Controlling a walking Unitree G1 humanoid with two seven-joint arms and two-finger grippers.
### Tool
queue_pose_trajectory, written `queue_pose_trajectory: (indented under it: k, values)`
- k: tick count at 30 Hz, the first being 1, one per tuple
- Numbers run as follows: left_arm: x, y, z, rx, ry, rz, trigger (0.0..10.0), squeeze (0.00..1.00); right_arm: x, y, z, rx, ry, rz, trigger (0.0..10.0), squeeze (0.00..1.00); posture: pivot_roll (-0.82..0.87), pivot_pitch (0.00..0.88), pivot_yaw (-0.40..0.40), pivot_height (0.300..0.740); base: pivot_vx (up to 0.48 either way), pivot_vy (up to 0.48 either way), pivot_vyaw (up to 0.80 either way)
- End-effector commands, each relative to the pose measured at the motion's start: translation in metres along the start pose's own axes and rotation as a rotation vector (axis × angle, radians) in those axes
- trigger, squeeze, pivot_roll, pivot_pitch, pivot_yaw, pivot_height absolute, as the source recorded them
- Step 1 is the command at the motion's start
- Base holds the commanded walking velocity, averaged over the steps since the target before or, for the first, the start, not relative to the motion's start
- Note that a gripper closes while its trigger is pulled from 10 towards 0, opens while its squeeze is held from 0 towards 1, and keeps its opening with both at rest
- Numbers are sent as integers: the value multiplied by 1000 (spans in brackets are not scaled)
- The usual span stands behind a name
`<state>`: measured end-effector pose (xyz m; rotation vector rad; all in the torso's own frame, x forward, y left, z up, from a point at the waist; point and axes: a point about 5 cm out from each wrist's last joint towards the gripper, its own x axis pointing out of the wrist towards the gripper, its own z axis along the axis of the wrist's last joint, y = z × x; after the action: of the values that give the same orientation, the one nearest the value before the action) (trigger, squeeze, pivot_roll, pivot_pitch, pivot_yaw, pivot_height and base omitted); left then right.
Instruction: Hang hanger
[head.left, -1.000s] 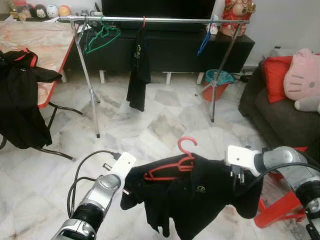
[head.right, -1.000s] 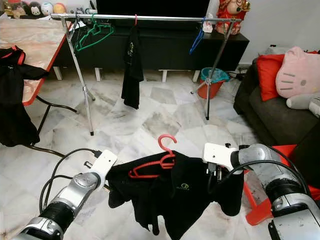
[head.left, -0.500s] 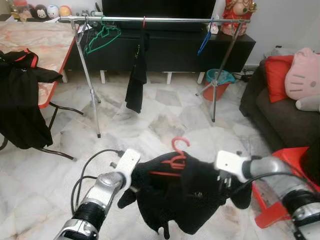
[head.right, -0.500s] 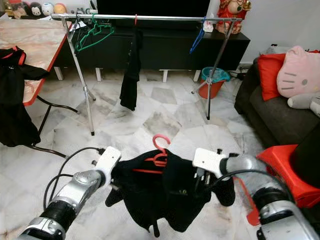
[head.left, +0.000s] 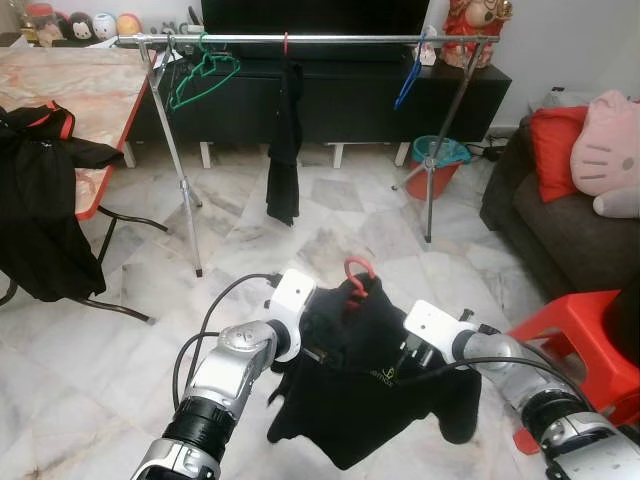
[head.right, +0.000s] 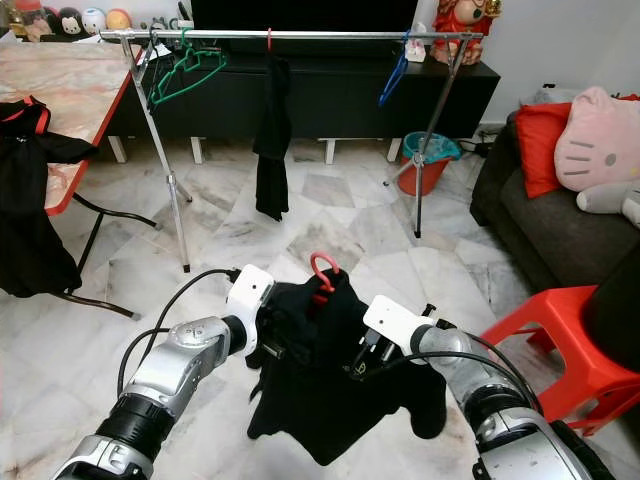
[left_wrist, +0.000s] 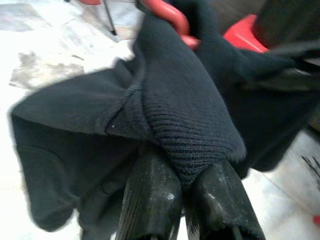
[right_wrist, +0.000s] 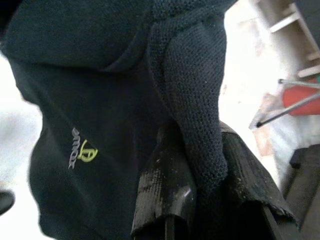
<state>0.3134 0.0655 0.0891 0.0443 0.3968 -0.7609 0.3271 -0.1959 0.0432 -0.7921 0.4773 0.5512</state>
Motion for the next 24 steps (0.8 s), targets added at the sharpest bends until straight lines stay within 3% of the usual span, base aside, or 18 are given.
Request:
queue_pose_trajectory:
  k: [1,6,10,11,12,13,14,24]
  values:
    - [2,-10,-1,29,14,-51,10000,0,2,-11,14,51,-51,-75,0,0,-50,0,-66,732,0,0,0]
    - [9,-18,-10,68,53,-60,10000,0,11,-2,41,129,-160,-88,0,0,-50,0,-50,732,0,0,0]
    - [10,-22,-9,95,51,-75,10000,0,14,3,46,162,-192,-89,0,0,-53,0,-39,732,0,0,0]
    - [10,-23,-10,107,54,-74,10000,39,14,4,47,172,-197,-86,0,0,-55,0,-38,732,0,0,0]
    - [10,-22,-10,116,60,-69,10000,510,15,7,49,179,-205,-79,0,0,-60,0,-34,732,0,0,0]
    - [10,-22,-10,116,60,-69,10000,510,15,7,49,179,-205,-79,0,0,-60,0,-34,732,0,0,0]
    - [11,-22,-9,120,60,-73,10000,1000,15,7,51,185,-222,-79,0,0,-68,0,-29,732,0,0,0]
    - [3,-17,-10,166,59,-98,10000,1000,10,1,43,204,-229,-128,0,0,-83,0,-7,732,0,0,0]
